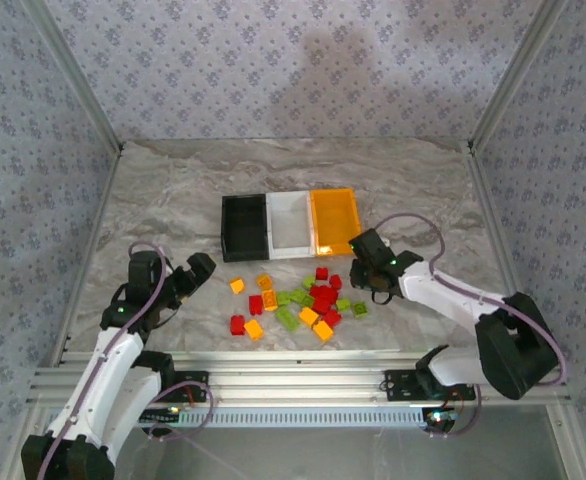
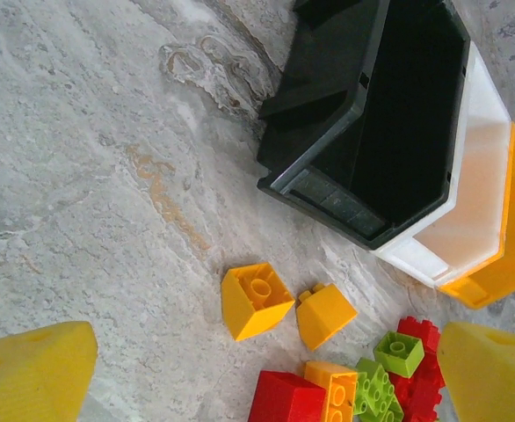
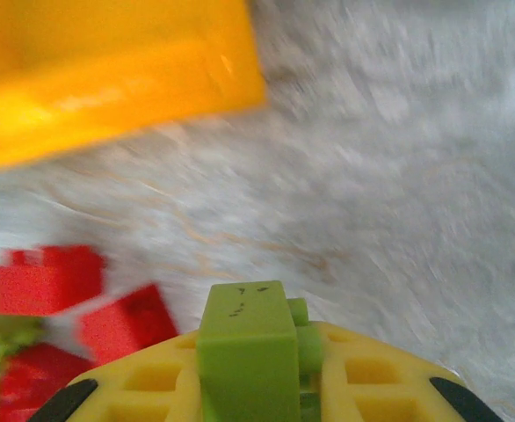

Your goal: Sort the legos into containers by color

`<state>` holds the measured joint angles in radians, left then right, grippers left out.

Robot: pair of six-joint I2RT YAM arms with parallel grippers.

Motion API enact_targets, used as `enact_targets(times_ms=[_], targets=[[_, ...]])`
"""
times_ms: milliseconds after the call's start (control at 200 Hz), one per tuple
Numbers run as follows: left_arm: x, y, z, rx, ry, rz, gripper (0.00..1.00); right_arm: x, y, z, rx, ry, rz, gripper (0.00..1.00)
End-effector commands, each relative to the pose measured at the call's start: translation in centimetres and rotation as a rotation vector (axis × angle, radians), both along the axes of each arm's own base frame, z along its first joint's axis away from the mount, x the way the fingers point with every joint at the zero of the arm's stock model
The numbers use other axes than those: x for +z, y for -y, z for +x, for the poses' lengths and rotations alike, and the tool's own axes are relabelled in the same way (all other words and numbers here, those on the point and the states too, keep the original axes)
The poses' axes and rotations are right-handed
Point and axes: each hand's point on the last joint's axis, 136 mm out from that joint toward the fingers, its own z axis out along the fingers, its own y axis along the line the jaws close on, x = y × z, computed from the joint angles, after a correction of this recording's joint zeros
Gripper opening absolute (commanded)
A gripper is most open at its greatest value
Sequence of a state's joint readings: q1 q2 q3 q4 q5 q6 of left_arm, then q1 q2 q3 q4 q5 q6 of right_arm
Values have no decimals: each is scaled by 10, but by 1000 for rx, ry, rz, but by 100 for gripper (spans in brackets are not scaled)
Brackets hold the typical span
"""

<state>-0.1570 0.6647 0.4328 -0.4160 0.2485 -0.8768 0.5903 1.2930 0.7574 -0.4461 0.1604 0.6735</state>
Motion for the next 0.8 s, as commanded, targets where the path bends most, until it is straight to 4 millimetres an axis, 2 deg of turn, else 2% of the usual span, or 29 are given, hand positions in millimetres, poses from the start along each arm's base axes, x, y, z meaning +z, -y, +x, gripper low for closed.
enact_targets(times_ms=[0, 135, 295, 335, 360, 415, 495, 580, 700, 795], targets=[[3, -1, -3, 11, -25, 3, 100, 39, -15, 22, 74, 81, 7, 22], [0, 3, -6, -26, -73, 14, 97, 47, -33, 53, 76, 97, 4, 23], [-6, 14, -6, -97, -124, 14, 89, 42, -41, 103, 28, 104, -1, 25], [-7, 16, -7, -113, -127, 21, 88, 37, -43, 111, 28, 97, -8, 26], [-8, 17, -8, -120, -129, 28, 88, 47, -47, 122, 22, 121, 2, 28], [-9, 20, -11, -134, -131, 43, 88, 46, -51, 134, 18, 125, -11, 30], [-11, 22, -13, -145, -135, 64, 88, 42, -51, 144, 2, 111, -22, 36], [-14, 25, -16, -160, -140, 77, 88, 41, -52, 150, -15, 110, -11, 50], [-18, 30, -18, -186, -150, 100, 88, 54, -53, 152, -22, 146, 11, 65], [-19, 37, -15, -222, -146, 127, 87, 66, -51, 146, -20, 170, 24, 69]])
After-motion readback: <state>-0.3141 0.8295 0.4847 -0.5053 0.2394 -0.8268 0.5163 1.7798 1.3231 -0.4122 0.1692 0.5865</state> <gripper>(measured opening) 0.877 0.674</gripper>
